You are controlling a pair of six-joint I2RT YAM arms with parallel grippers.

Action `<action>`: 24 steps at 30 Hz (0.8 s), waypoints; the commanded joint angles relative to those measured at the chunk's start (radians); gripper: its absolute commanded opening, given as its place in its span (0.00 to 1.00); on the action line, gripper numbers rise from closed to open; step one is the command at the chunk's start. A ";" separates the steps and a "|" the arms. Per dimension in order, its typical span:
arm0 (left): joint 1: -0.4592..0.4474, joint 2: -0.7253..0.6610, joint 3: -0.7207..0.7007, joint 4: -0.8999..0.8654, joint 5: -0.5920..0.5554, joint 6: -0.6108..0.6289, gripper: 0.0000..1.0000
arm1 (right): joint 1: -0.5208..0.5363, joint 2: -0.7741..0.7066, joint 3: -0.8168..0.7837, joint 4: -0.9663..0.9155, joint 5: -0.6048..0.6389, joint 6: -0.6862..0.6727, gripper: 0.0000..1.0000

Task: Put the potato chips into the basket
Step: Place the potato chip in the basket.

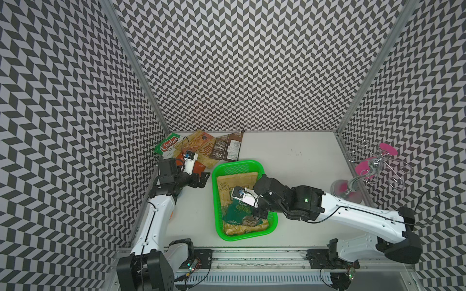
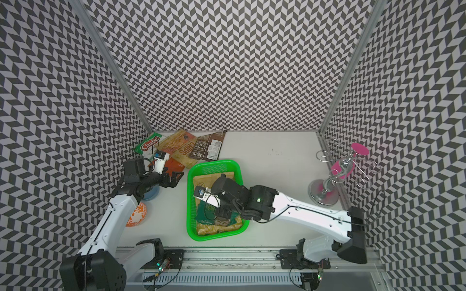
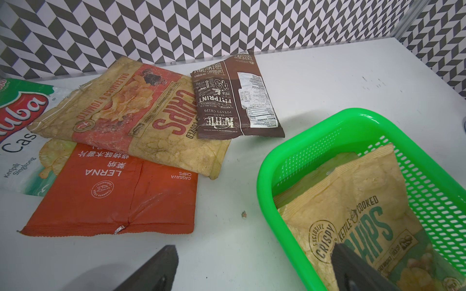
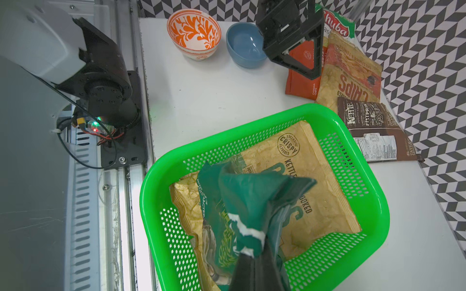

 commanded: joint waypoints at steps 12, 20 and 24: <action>0.007 -0.013 0.004 0.005 0.013 0.007 0.99 | -0.065 0.289 0.116 0.246 0.006 -0.135 0.10; 0.007 -0.015 0.006 0.004 0.009 0.007 0.99 | -0.180 0.388 0.194 0.468 0.047 -0.072 0.69; 0.007 -0.015 0.005 0.001 0.008 0.007 0.99 | -0.188 0.390 0.236 0.457 0.083 -0.041 0.85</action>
